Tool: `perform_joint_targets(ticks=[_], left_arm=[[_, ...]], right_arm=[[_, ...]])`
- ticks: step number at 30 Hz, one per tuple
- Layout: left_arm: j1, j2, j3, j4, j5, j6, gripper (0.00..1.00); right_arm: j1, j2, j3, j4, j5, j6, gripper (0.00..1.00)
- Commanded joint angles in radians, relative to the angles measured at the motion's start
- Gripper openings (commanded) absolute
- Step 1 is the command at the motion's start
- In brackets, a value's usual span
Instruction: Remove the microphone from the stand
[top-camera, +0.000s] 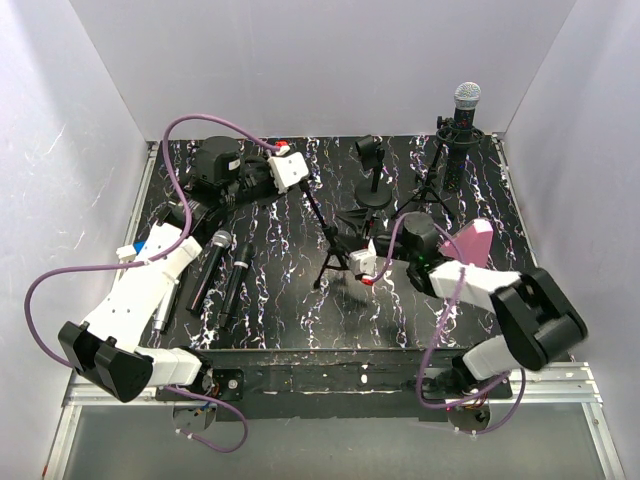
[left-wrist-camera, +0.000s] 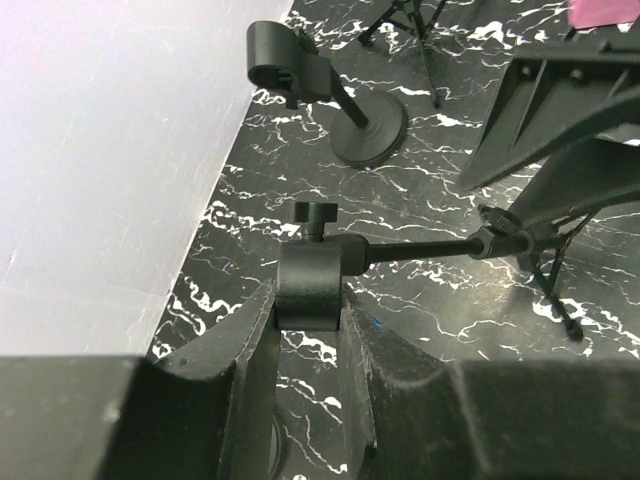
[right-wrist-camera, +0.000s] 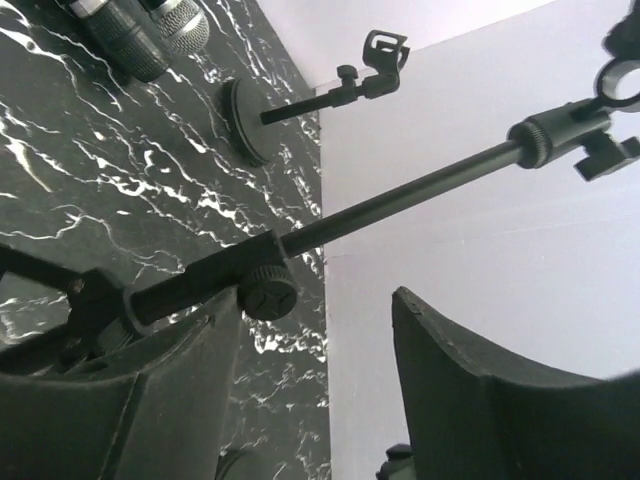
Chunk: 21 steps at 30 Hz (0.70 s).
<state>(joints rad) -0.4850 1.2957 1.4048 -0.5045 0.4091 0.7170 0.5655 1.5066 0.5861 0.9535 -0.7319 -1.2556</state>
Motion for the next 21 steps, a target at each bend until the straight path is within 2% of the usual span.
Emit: perform_joint_targets(ticks=[1, 4, 7, 10, 12, 14, 17, 21], left_arm=[[-0.009, -0.003, 0.005, -0.031, 0.034, -0.004, 0.0], [-0.009, -0.004, 0.0, -0.025, 0.034, -0.001, 0.0], [-0.009, -0.006, -0.004, -0.014, 0.022, -0.001, 0.0], [-0.007, -0.004, 0.006, -0.003, 0.008, -0.019, 0.0], [-0.007, -0.003, 0.013, -0.012, 0.014, -0.013, 0.0], [-0.007, 0.002, 0.017, -0.023, 0.022, -0.016, 0.0], [-0.009, 0.001, 0.008, -0.023, 0.027, -0.022, 0.0], [-0.007, -0.003, -0.001, -0.02, 0.03, -0.022, 0.0]], right_arm=[[-0.003, -0.236, 0.095, -0.405, 0.086, 0.213, 0.7], [-0.004, -0.293, 0.199, -0.669, 0.173, 0.511, 0.72], [-0.006, -0.292, 0.338, -0.933, 0.21, 0.817, 0.68], [-0.004, -0.228, 0.457, -1.105, 0.213, 1.11, 0.72], [-0.006, -0.142, 0.562, -1.232, 0.218, 1.246, 0.72], [-0.004, -0.086, 0.629, -1.274, 0.178, 1.282, 0.72], [-0.004, -0.079, 0.598, -1.185, 0.163, 1.297, 0.74], [-0.006, -0.029, 0.607, -1.17, 0.183, 1.338, 0.71]])
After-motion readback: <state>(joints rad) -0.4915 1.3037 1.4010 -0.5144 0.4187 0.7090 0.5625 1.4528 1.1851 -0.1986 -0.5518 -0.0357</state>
